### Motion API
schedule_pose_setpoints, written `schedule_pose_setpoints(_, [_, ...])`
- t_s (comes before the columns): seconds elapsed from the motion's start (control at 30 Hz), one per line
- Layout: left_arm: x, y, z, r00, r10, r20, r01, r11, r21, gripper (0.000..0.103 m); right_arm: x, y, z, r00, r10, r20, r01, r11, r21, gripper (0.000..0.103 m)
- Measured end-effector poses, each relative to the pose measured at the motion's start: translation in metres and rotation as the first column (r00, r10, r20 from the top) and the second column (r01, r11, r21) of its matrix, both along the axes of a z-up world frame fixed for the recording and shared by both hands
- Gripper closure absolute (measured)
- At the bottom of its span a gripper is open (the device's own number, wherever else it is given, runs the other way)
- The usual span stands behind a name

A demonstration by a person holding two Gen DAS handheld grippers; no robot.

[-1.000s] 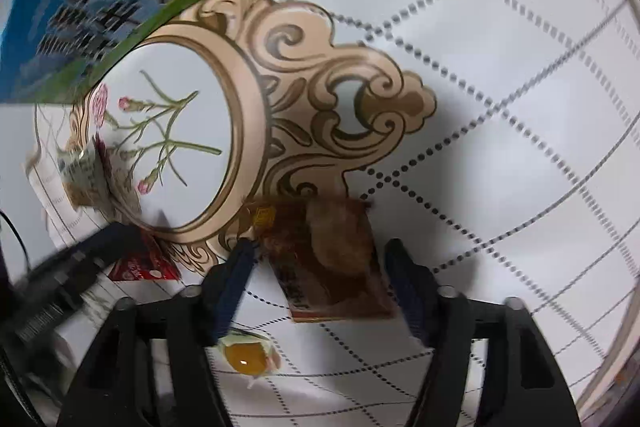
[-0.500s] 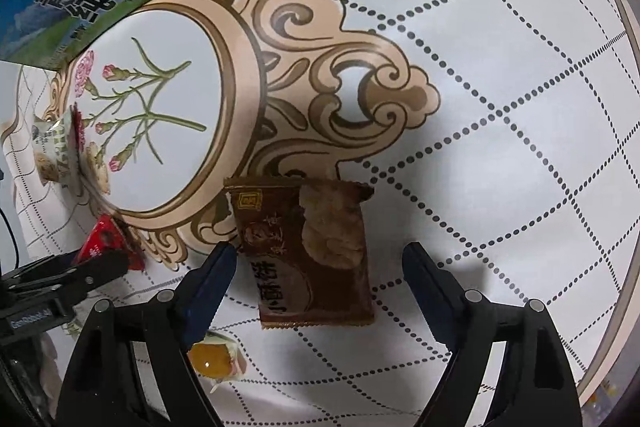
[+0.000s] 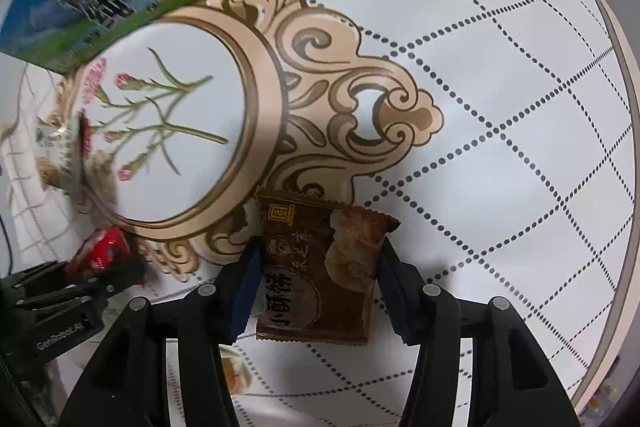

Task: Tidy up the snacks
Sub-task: 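Carry both packets into the box and open both tools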

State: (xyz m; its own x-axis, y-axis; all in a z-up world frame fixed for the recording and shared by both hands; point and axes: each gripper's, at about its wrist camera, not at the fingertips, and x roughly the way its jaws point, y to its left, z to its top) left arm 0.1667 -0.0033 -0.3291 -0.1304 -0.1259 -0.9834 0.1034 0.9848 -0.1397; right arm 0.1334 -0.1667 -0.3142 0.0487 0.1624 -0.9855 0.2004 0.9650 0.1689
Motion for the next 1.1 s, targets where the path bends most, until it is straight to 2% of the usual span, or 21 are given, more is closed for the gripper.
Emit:
schedule_pose_setpoints(0.17, [0.005, -0.006, 0.047, 0.999, -0.001, 0.051, 0.005, 0.997, -0.082, 0.065, 0.004, 0.005, 0.052, 0.998, -0.002, 0.058, -0.001, 0.998, 0.061, 0.045])
schedule_pose_setpoints(0.27, [0.014, -0.015, 0.088, 0.994, -0.003, 0.111, 0.019, 0.989, -0.149, 0.065, 0.009, 0.006, 0.087, 0.994, 0.007, 0.111, -0.017, 0.996, 0.089, 0.045])
schedule_pose_setpoints(0.37, [0.038, -0.028, 0.142, 0.982, -0.007, 0.189, 0.049, 0.974, -0.221, 0.065, 0.022, 0.003, 0.131, 0.983, 0.015, 0.181, -0.036, 0.993, 0.116, 0.046])
schedule_pose_setpoints(0.43, [0.059, -0.036, 0.167, 0.974, -0.009, 0.227, 0.068, 0.965, -0.252, 0.065, 0.039, -0.006, 0.153, 0.974, 0.016, 0.227, -0.046, 0.991, 0.125, 0.046])
schedule_pose_setpoints(0.53, [0.1, -0.042, 0.201, 0.956, -0.013, 0.294, 0.091, 0.963, -0.252, 0.065, 0.067, -0.016, 0.192, 0.955, 0.022, 0.294, -0.06, 0.991, 0.121, 0.045])
schedule_pose_setpoints(0.6, [0.127, -0.049, 0.212, 0.945, -0.013, 0.326, 0.096, 0.966, -0.238, 0.065, 0.09, -0.023, 0.215, 0.943, 0.03, 0.332, -0.065, 0.993, 0.096, 0.045])
schedule_pose_setpoints(0.67, [0.154, -0.055, 0.209, 0.943, -0.009, 0.333, 0.087, 0.971, -0.221, 0.065, 0.119, -0.034, 0.23, 0.932, 0.042, 0.36, -0.068, 0.996, 0.06, 0.045])
schedule_pose_setpoints(0.77, [0.201, -0.062, 0.198, 0.953, -0.01, 0.302, 0.07, 0.98, -0.188, 0.065, 0.162, -0.039, 0.232, 0.933, 0.062, 0.354, -0.07, 0.997, 0.01, 0.045])
schedule_pose_setpoints(0.93, [0.25, -0.065, 0.155, 0.973, -0.025, 0.231, 0.053, 0.992, -0.114, 0.065, 0.228, -0.045, 0.195, 0.962, 0.083, 0.26, -0.078, 0.997, -0.029, 0.045])
schedule_pose_setpoints(1.1, [0.275, -0.069, 0.108, 0.987, -0.026, 0.159, 0.038, 0.997, -0.072, 0.063, 0.265, -0.042, 0.146, 0.981, 0.098, 0.17, -0.089, 0.994, -0.061, 0.045])
